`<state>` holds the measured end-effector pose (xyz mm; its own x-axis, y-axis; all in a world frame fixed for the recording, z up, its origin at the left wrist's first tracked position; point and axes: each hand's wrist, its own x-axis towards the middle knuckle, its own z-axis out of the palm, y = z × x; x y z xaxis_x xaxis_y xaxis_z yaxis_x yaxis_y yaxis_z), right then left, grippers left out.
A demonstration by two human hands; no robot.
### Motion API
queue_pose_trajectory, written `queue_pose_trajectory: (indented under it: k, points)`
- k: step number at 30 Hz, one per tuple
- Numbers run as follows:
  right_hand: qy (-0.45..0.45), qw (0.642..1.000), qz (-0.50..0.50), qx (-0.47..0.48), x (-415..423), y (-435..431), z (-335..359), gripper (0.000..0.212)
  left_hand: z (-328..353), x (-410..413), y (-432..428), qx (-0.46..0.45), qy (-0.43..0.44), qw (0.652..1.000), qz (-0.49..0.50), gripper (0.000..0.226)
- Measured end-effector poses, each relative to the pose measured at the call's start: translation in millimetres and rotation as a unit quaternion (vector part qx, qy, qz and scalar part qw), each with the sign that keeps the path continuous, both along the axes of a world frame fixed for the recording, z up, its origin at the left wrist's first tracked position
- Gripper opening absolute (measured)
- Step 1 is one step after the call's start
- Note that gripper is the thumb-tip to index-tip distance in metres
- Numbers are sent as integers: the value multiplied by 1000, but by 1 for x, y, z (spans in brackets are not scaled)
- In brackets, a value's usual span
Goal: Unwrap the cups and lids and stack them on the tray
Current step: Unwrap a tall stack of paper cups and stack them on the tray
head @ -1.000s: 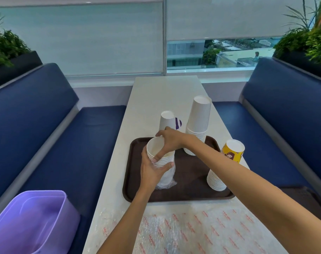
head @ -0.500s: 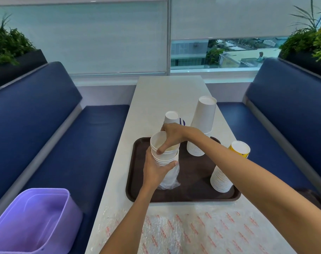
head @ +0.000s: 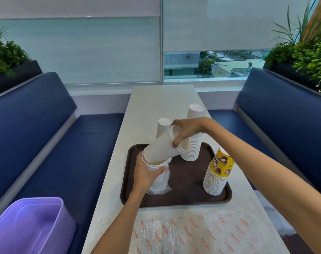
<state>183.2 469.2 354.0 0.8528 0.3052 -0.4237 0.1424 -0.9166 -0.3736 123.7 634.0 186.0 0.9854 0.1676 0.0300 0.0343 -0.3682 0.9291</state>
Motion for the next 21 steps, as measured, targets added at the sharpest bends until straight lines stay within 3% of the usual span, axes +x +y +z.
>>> queue_pose_trajectory:
  k: [2,6,11,14,17,21]
  points:
    - [21,998,10,-51,-1,-1,-2,79,2,-2,-1,9,-16,1000,5,93]
    - [43,987,40,-148,-4,1,-15,80,11,-8,-5,9,-35,999,2,70]
    - [41,987,49,-146,-4,-3,-26,82,7,-7,-2,4,-40,999,-5,75]
    - [-1,997,30,-66,-8,-13,-12,82,1,-5,0,-2,-22,1000,3,85]
    - [-85,992,-27,88,-4,-25,2,87,-2,-4,-1,0,-13,1000,15,95]
    - [-244,918,-169,264,11,-30,3,96,-1,-2,-5,4,-18,1000,20,93]
